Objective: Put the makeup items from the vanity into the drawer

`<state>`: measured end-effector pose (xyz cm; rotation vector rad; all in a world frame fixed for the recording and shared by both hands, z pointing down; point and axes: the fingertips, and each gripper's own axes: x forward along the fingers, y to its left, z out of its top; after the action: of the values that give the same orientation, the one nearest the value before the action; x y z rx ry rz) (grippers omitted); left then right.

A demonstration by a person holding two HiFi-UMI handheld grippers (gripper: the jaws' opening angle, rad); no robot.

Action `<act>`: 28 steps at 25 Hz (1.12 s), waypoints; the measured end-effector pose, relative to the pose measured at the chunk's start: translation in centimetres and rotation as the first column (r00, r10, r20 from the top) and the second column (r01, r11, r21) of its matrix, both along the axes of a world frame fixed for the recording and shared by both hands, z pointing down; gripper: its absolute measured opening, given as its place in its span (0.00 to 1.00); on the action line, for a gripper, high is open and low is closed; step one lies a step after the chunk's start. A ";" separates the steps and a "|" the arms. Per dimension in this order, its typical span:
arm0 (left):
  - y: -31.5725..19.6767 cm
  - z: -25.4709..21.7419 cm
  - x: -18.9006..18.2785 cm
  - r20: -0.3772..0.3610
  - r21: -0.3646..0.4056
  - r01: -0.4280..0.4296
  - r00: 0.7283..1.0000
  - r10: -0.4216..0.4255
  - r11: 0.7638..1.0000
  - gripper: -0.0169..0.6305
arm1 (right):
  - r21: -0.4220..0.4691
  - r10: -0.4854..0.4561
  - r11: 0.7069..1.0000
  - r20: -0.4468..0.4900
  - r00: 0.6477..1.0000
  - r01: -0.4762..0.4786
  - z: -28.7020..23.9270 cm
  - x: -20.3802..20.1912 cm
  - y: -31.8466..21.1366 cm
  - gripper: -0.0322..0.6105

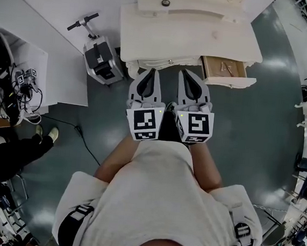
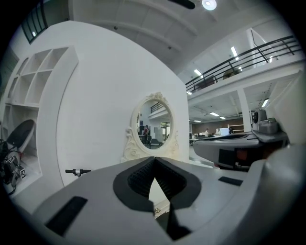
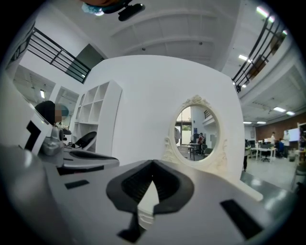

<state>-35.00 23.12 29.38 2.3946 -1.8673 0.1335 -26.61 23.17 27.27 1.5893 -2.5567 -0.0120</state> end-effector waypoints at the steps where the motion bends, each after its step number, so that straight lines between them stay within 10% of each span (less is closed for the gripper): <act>1: -0.7 0.1 0.2 0.003 -0.001 0.001 1.000 -0.001 1.000 0.04 | -0.004 0.001 1.000 0.002 1.000 -0.001 0.2 0.3 -0.8 0.07; 28: -23.2 2.4 6.4 0.090 -0.096 0.094 0.992 -0.086 0.991 0.04 | -0.094 -0.138 0.984 0.113 0.984 0.149 2.2 5.8 -22.9 0.07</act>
<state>-28.56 -0.10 31.81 2.2686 -1.9519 0.3201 -20.77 0.26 29.48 1.4025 -2.6990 0.1908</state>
